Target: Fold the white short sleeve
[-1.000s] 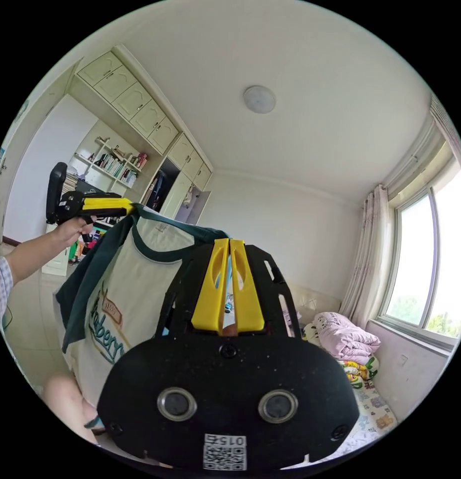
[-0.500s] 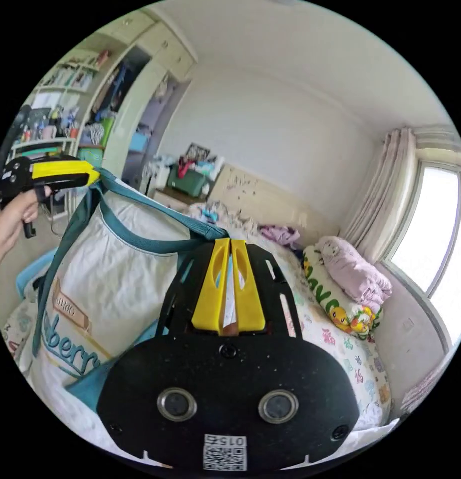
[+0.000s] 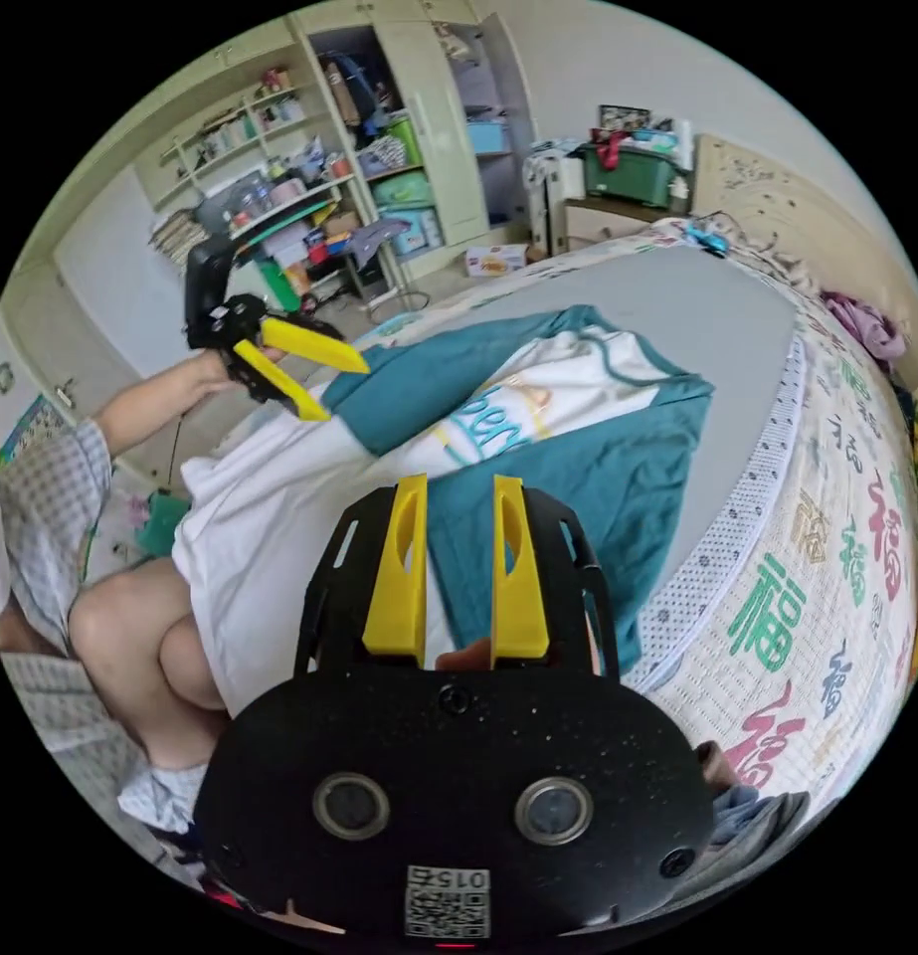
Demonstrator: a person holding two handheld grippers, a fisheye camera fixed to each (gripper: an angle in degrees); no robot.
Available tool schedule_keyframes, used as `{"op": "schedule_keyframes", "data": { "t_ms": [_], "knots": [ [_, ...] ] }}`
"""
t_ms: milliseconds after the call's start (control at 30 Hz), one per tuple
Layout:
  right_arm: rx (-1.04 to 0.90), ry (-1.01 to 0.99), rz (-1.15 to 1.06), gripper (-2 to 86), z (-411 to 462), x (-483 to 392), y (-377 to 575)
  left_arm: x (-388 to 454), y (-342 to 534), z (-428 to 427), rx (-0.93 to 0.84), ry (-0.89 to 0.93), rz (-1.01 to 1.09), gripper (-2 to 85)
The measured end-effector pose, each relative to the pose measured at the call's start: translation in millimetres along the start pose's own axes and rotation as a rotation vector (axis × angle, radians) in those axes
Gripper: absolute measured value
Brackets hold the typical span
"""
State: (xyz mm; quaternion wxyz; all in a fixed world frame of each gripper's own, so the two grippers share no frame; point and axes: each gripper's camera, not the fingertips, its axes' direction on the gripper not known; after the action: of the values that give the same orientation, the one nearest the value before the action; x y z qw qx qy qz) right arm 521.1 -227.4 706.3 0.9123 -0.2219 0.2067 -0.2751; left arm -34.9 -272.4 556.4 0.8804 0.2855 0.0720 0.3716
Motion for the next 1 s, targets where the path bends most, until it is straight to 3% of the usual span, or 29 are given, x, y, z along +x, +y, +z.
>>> {"op": "schedule_keyframes", "data": {
  "t_ms": [200,433,600,733,800,867,933,1000],
  "knots": [
    [-0.258,0.092,-0.133,11.0,40,-17,6,-19,-19,49,-0.214,-0.015,0.078,11.2],
    [-0.235,0.178,-0.108,3.0,30,8,1,-89,-20,24,-0.123,-0.019,-0.045,1.7],
    [-0.067,-0.111,0.13,1.1,-45,85,1,-173,-6,-73,0.216,-0.017,-0.31,0.3],
    [0.076,-0.053,0.224,0.3,-93,119,23,-261,39,-142,0.379,-0.232,-0.62,0.6],
    [0.123,0.141,0.332,0.6,-108,135,32,-294,65,-155,0.381,-0.344,-0.771,1.3],
    [0.134,0.463,0.578,2.1,-127,173,51,-325,108,-160,0.333,-0.474,-1.018,4.0],
    [0.141,0.503,0.751,5.2,-136,201,66,-327,139,-167,0.424,-0.464,-1.097,6.6],
    [0.154,0.411,0.793,7.8,-141,208,68,-325,157,-169,0.463,-0.377,-1.082,7.2]
  ]
}}
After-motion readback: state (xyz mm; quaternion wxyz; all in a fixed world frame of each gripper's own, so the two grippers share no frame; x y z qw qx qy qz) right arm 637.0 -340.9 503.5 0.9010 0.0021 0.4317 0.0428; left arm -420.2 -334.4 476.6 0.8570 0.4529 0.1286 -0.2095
